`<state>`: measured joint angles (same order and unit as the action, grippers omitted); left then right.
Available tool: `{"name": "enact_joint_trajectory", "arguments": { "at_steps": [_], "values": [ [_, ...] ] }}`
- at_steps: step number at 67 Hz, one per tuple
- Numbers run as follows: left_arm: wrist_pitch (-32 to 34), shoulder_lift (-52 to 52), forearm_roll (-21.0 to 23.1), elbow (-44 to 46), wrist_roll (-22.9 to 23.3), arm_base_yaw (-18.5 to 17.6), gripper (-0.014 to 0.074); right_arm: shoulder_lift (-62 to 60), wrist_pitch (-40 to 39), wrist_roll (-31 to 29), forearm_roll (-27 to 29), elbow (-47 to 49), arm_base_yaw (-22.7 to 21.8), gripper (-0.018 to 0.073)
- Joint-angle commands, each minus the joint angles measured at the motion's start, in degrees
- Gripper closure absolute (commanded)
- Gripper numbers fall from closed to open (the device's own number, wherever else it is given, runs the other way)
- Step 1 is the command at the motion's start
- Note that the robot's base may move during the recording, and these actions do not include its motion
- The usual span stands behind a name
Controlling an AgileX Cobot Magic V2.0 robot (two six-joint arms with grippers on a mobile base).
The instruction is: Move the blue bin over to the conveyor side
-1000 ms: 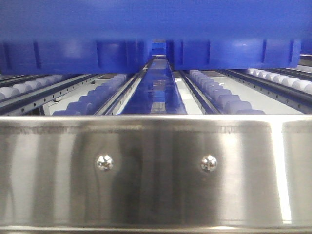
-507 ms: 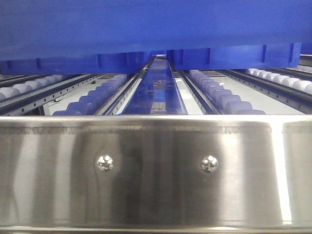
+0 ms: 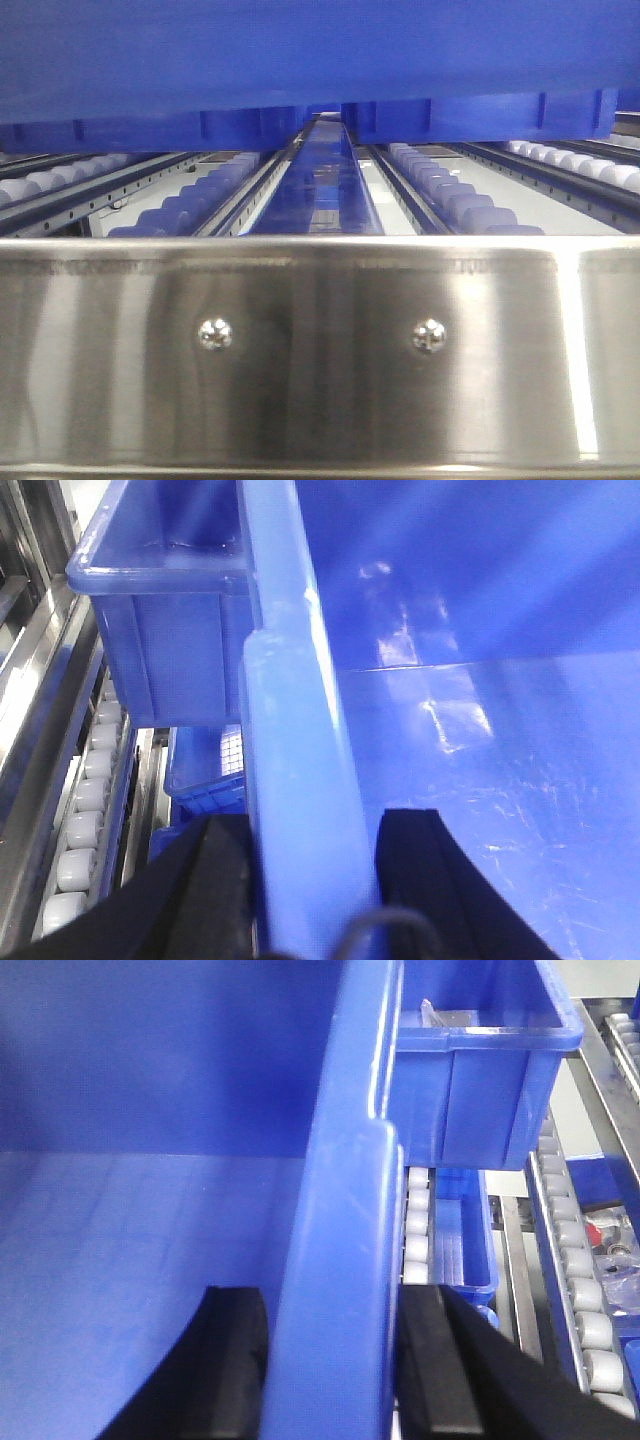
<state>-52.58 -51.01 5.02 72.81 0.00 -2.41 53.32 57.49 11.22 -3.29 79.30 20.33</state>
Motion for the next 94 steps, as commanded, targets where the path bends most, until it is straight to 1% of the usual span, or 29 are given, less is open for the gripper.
{"name": "enact_joint_trajectory", "arguments": {
  "at_steps": [1,94],
  "values": [
    [6.1,1.2,-1.1,0.9,-1.4,-0.2,0.0606,-1.3,-6.9,-1.7,-4.0,0.8,-0.1,0.0629],
    [6.0,2.0,-1.1,0.9,-1.4,-0.2,0.0606,-1.3,-6.9,-1.7,-4.0,0.8,-0.1,0.0629]
  ]
}}
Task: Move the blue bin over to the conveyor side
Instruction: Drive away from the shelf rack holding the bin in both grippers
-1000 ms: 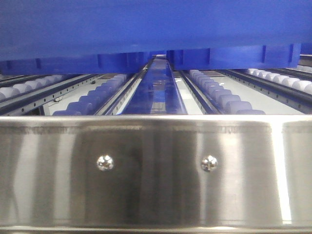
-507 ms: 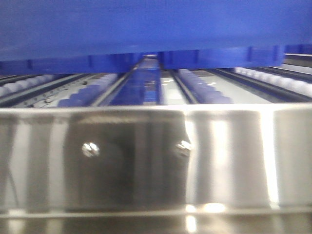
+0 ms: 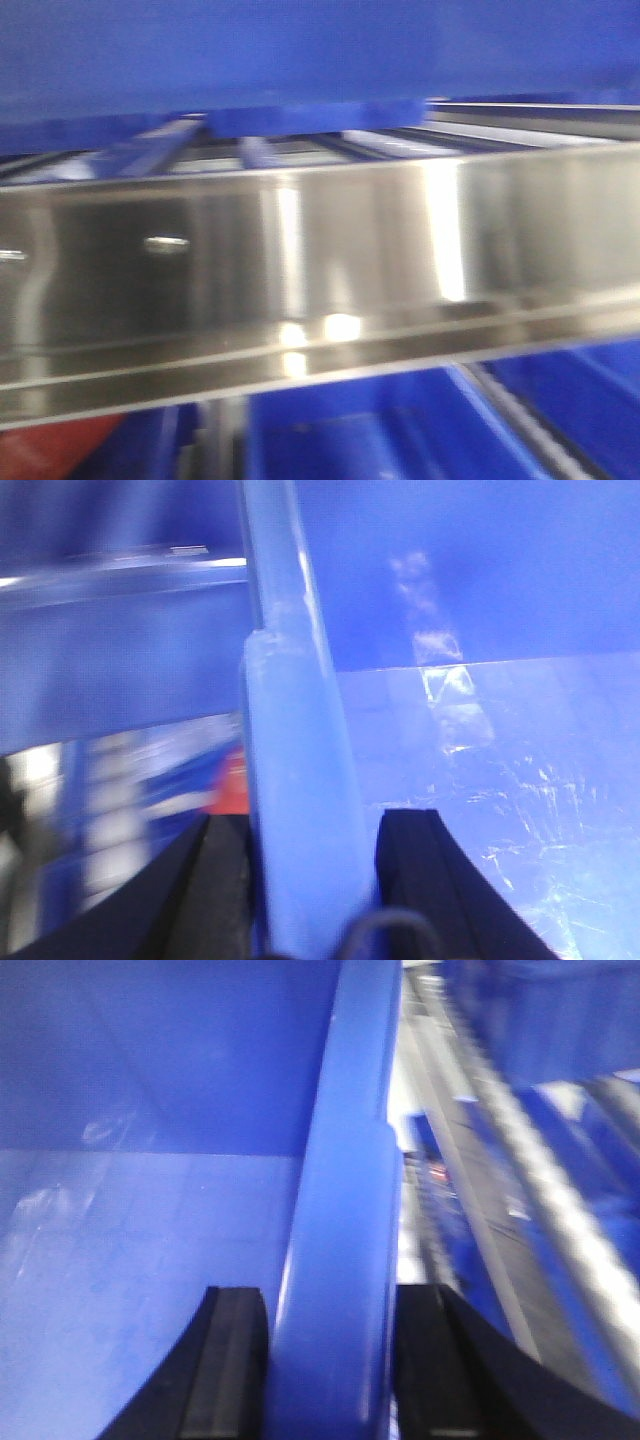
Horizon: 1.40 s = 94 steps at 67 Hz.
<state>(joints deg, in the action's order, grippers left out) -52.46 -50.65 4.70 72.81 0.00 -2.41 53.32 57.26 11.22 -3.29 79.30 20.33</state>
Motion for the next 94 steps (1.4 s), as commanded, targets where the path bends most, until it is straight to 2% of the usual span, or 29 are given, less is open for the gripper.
{"name": "enact_joint_trajectory", "arguments": {
  "at_steps": [1,94],
  "values": [
    [5.9,1.6,-0.8,0.9,-1.4,-0.2,0.0606,-1.3,-6.7,-1.7,-4.0,0.8,-0.1,0.0629],
    [5.9,1.6,-0.8,0.9,-1.4,-0.2,0.0606,-1.3,-6.7,-1.7,-4.0,0.8,-0.1,0.0629]
  ]
}}
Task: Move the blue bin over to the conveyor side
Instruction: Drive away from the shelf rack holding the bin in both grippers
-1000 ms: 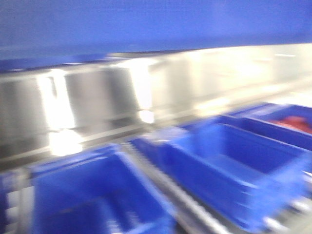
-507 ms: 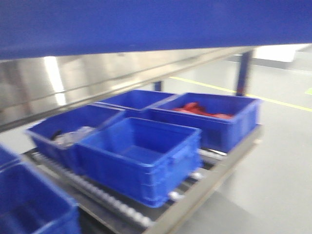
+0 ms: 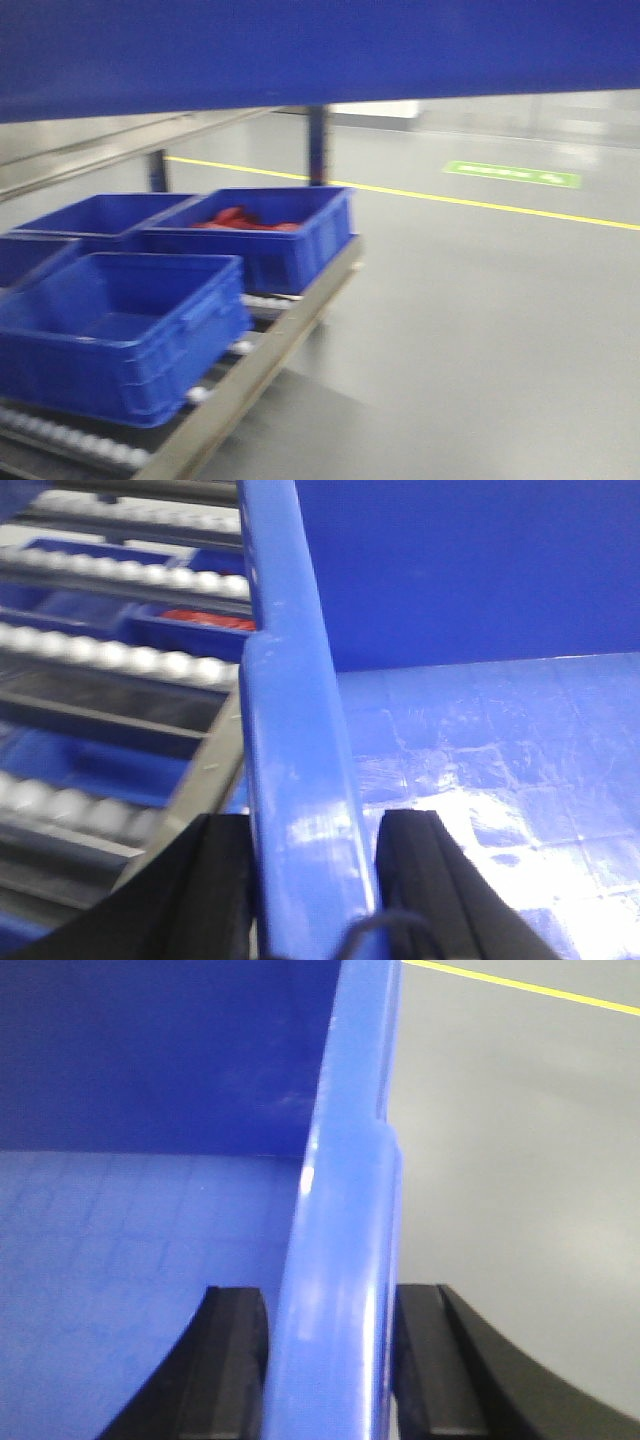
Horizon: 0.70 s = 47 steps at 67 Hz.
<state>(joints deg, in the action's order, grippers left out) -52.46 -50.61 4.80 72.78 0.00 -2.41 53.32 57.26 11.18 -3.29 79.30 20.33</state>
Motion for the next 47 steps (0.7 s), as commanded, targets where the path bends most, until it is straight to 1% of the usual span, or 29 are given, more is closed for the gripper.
{"name": "enact_joint_trajectory", "arguments": {
  "at_steps": [1,47],
  "values": [
    [5.9,1.6,-0.9,0.9,-1.4,-0.2,0.0606,-1.3,-6.7,-1.7,-4.0,0.8,-0.1,0.0629],
    [5.9,1.6,-0.9,0.9,-1.4,-0.2,0.0606,-1.3,-6.7,-1.7,-4.0,0.8,-0.1,0.0629]
  ]
}}
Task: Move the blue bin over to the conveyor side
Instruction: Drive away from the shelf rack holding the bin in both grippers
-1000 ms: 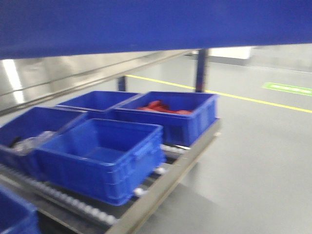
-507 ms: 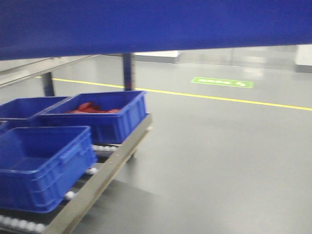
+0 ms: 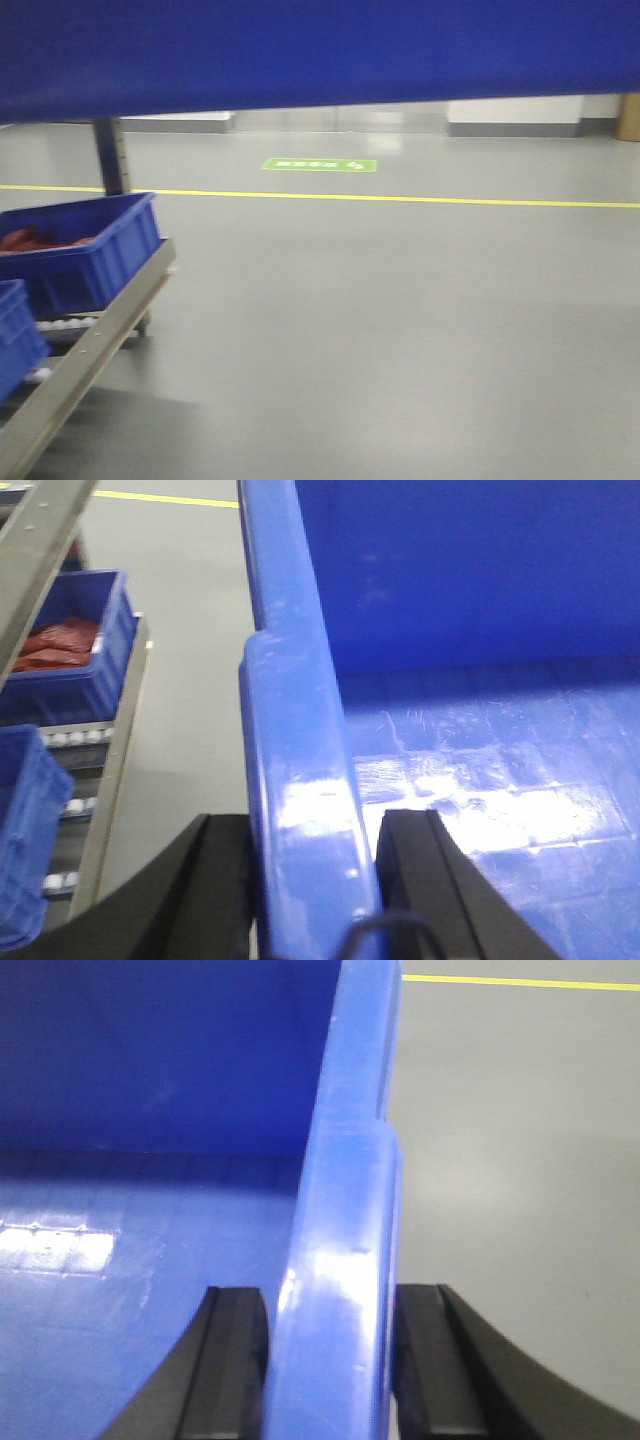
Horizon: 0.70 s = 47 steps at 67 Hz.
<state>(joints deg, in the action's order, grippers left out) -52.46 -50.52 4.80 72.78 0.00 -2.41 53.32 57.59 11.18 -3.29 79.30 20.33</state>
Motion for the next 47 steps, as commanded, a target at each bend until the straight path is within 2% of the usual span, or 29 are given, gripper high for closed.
{"name": "enact_joint_trajectory", "arguments": {
  "at_steps": [1,47],
  "values": [
    [5.9,1.5,-0.9,0.9,-1.4,-0.2,0.0606,-1.3,-7.0,-1.7,-4.0,0.8,-0.1,0.0629],
    [5.9,1.5,-1.0,0.9,-1.4,-0.2,0.0606,-1.3,-7.0,-1.7,-4.0,0.8,-0.1,0.0629]
  ]
}}
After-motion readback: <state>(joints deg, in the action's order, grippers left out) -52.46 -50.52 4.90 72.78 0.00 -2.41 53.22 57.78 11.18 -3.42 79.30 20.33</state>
